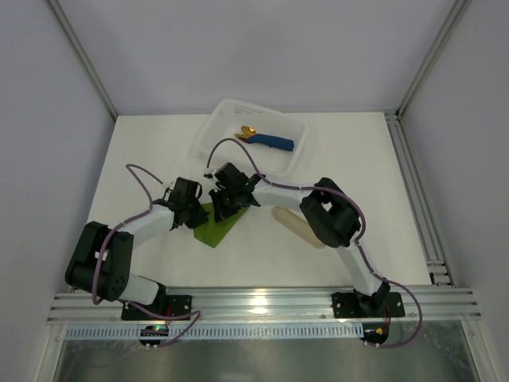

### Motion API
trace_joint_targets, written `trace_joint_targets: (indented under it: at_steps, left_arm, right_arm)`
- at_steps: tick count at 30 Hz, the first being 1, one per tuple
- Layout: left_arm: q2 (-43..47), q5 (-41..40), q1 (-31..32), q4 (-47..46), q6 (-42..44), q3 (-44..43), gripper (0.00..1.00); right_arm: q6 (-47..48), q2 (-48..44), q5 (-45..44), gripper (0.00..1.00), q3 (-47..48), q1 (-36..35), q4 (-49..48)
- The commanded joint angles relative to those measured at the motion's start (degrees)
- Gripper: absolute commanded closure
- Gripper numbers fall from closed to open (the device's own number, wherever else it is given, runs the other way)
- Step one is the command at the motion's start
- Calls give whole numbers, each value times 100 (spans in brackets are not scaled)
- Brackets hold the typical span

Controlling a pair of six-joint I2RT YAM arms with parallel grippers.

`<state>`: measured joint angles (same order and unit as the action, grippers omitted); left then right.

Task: Place the utensils on the paper napkin and roll it up
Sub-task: Roll the napkin at the center of the board.

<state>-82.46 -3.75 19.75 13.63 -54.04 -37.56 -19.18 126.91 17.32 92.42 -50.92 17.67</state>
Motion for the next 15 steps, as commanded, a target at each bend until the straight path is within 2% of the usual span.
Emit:
trace_joint_targets:
  at_steps: [1, 10, 15]
  left_arm:
    - [-8, -56, -24, 0, -36, 188, 100]
    - [98, -38, -24, -9, -89, 293, 100]
    - [124, 6, -24, 26, -150, 328, 100]
  right_arm:
    - [64, -149, -106, 96, 206, -32, 17]
    - [-112, -606, 289, 96, -162, -199, -237]
    - [-341, -826, 746, 96, -751, -226, -966]
